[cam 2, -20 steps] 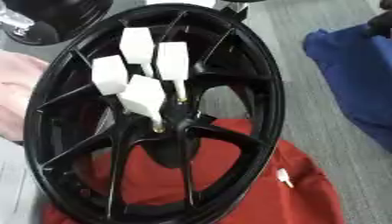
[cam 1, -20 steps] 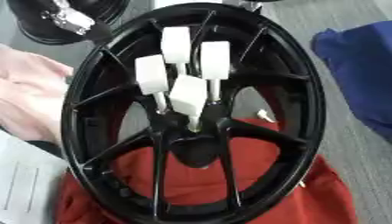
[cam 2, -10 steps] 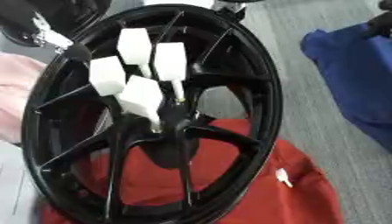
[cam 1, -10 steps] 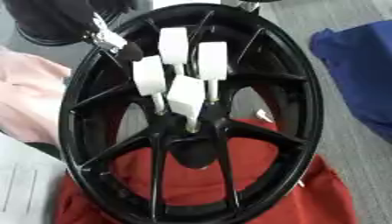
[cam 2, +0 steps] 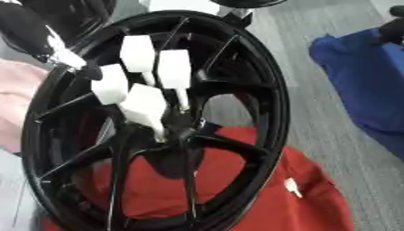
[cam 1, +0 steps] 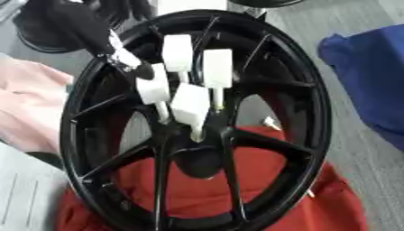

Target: Pull the pin out of the wheel hub.

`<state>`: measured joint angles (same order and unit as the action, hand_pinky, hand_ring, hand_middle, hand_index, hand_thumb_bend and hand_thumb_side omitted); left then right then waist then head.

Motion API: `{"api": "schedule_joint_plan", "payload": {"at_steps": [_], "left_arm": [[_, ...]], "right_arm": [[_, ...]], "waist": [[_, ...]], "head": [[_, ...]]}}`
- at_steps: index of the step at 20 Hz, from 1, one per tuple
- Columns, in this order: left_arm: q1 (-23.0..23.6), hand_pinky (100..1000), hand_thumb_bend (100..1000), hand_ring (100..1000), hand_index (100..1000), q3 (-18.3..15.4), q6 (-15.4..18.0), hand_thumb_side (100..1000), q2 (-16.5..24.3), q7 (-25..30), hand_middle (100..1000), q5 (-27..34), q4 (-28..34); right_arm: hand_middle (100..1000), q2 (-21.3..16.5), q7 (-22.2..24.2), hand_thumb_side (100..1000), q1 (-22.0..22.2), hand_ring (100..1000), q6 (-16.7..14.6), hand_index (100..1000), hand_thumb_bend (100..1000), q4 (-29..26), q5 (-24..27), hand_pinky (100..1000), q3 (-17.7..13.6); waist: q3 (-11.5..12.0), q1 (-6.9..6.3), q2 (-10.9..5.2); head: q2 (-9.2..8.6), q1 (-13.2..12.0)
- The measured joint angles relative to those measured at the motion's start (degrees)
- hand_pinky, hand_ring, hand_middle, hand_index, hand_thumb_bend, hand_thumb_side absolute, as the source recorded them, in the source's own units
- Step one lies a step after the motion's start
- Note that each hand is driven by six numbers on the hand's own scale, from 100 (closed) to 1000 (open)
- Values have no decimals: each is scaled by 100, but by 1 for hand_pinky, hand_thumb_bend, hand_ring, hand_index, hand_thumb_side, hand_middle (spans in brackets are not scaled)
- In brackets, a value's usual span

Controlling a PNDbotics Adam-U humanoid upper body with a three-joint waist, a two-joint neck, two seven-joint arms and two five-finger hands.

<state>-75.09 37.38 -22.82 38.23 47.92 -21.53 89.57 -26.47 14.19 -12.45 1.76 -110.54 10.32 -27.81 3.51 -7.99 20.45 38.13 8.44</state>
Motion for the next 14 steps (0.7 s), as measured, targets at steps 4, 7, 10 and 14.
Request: {"api": "schedule_joint_plan", "payload": {"at_steps": [4,7,10,14], "left_arm": [[15,811,650,783,822,74,-4,504,-125,-4,727,-41,-147],[45,808,633,779,818,122,-4,494,-202,-4,720,-70,-228],[52,797,602,760,798,144,-4,451,-255,-4,694,-77,-276],[97,787,573,742,775,211,-1,392,-276,-1,666,-82,-314]], "right_arm": [[590,1,30,541,-15,614,-7,754,100,20,16,863,31],[590,1,47,541,-33,614,-22,755,100,21,20,863,32],[591,1,60,541,-62,614,-21,755,100,23,24,864,38],[591,2,72,541,-62,614,-23,755,100,24,26,864,61]], "waist": [[-40,0,2],[-68,0,5],[-79,0,9],[-91,0,20]], "head": [[-1,-35],[-1,-61],[-1,-79],[0,-86]]}}
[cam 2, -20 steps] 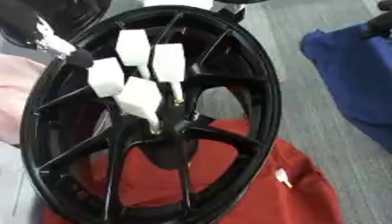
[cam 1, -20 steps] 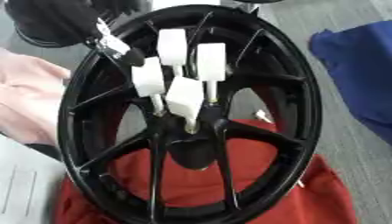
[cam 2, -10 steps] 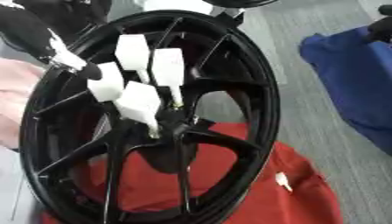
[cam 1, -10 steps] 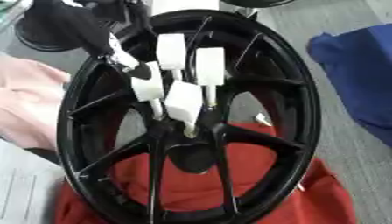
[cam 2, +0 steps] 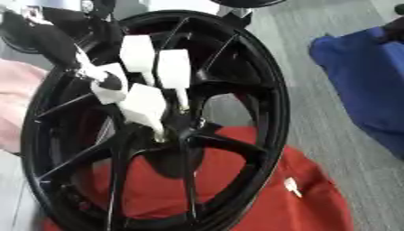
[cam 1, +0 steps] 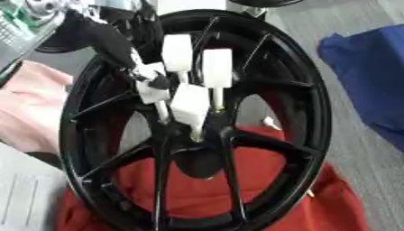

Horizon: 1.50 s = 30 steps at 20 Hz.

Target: Pull the pin out of the wheel hub.

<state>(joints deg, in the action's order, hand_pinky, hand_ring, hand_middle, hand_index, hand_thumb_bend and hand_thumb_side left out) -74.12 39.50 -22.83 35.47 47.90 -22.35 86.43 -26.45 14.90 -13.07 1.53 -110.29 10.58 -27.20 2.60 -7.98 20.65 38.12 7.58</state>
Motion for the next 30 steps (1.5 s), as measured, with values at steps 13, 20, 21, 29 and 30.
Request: {"api": "schedule_joint_plan", "payload": {"at_steps": [13,20,21,29,30], "left_arm": [[62,689,391,548,493,112,53,237,-8,53,424,132,57],[128,671,406,484,438,-112,38,168,388,38,325,192,461],[148,670,414,482,433,-192,29,152,461,29,319,204,536],[528,658,375,470,430,-1735,-167,100,1330,-167,299,260,1248],[722,658,369,471,431,-2009,-244,100,1504,-244,299,255,1276]], "right_arm": [[592,0,11,541,0,616,-7,757,100,19,15,865,3],[592,0,-14,542,4,616,4,757,100,28,18,865,3],[592,0,-19,542,5,616,8,757,100,28,18,865,3],[592,0,-51,543,26,615,23,757,100,29,19,865,-6],[592,0,-59,543,31,615,29,756,100,28,19,865,-17]], "waist": [[-3,0,3],[37,-1,3],[44,-1,2],[159,2,2],[180,2,2]], "head": [[2,-54],[5,-63],[5,-62],[4,-39],[4,-33]]}}
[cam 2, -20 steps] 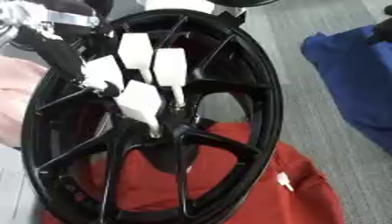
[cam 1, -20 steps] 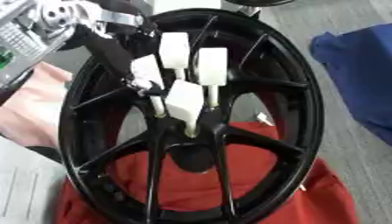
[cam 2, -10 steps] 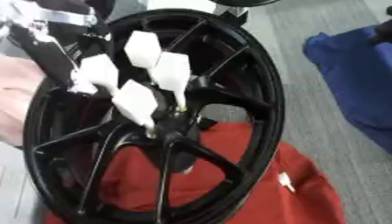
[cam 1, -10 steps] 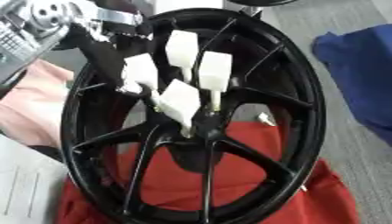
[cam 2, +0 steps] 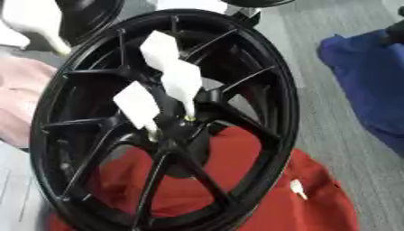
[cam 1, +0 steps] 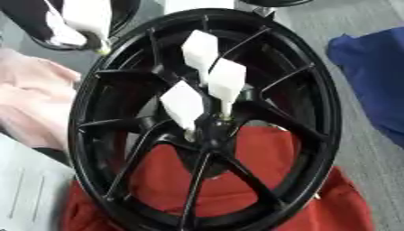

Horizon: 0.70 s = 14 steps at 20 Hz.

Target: Pull the pin out of the wheel hub.

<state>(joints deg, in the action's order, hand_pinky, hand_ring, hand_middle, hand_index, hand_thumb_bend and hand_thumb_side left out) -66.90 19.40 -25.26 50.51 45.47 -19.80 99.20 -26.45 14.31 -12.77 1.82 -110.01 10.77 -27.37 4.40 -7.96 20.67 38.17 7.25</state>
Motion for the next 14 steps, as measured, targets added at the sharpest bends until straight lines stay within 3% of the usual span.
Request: {"api": "schedule_joint_plan", "payload": {"at_steps": [3,5,6,7,9,11,14], "left_arm": [[872,658,324,475,445,-771,-288,100,572,-288,306,71,-25],[1571,681,290,511,508,-1187,-485,116,874,-536,364,270,-93],[1888,722,315,577,624,-1340,-551,186,971,-677,474,397,-121],[2191,772,393,691,757,-1468,-592,339,1029,-830,614,547,-136],[2720,850,561,833,904,-1660,-625,569,1054,-1151,813,845,-140],[3183,887,596,867,915,-1815,-636,613,1035,-1506,837,1098,-121],[3741,864,536,844,897,-2060,-649,626,838,-2082,812,1304,-77]], "right_arm": [[592,1,-27,543,1,615,23,756,100,-1,0,865,-18],[592,5,-46,542,-1,615,31,756,100,-5,1,865,-26],[591,9,-59,542,-6,615,33,756,100,-10,3,865,-34],[591,17,-65,542,-16,615,31,756,100,-16,6,865,-38],[591,52,-74,542,-31,615,23,756,100,-29,22,865,-50],[591,78,-76,542,-39,614,22,756,100,-30,39,865,-51],[591,107,-79,543,-88,614,24,756,100,-32,53,865,-52]], "waist": [[36,32,1],[34,73,10],[28,96,18],[15,113,23],[-22,142,39],[-47,175,70],[-57,211,86]], "head": [[-1,40],[-3,46],[-4,45],[-5,42],[-26,31],[-50,10],[-53,-17]]}}
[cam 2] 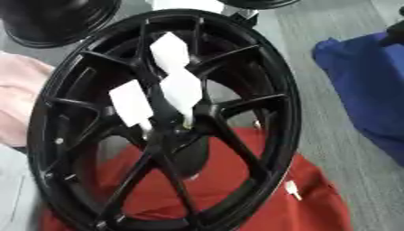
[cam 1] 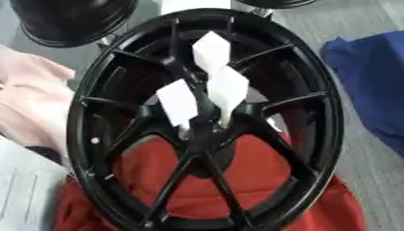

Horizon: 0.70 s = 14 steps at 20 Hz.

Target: Pull the pin out of the wheel hub.

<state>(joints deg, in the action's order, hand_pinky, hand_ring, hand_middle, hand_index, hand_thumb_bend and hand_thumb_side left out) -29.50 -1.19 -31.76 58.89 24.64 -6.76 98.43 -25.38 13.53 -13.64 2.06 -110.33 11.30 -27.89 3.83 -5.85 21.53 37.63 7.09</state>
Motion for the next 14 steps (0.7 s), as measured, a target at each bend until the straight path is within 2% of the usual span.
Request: {"api": "schedule_joint_plan", "payload": {"at_steps": [4,7,8,9,12,14], "left_arm": [[329,800,358,767,833,-351,-79,578,-344,-861,727,245,16],[337,735,311,660,770,-606,82,581,-610,-1875,611,766,159],[336,732,268,654,768,-687,243,535,-744,-2309,600,1027,255],[335,723,266,638,757,-758,457,528,-908,-2777,586,1310,375],[412,723,270,631,752,-885,1198,540,-1524,-4060,576,2020,781],[488,728,283,634,754,-930,1629,550,-2031,-4685,578,2291,1013]], "right_arm": [[592,36,-25,542,-1,615,18,757,100,-1,9,865,-16],[592,42,-37,545,0,614,10,757,100,-1,29,865,-31],[592,42,-38,542,0,614,8,757,100,-2,36,865,-31],[592,43,-40,542,0,614,6,757,100,-2,44,865,-32],[592,66,-45,542,-40,614,2,757,100,-2,52,865,-32],[592,98,-45,542,-48,614,2,757,100,-2,68,865,-32]], "waist": [[-8,23,4],[10,52,4],[12,60,4],[11,68,4],[-17,103,5],[-27,144,14]], "head": [[0,0],[1,1],[1,0],[1,-2],[2,-18],[2,-29]]}}
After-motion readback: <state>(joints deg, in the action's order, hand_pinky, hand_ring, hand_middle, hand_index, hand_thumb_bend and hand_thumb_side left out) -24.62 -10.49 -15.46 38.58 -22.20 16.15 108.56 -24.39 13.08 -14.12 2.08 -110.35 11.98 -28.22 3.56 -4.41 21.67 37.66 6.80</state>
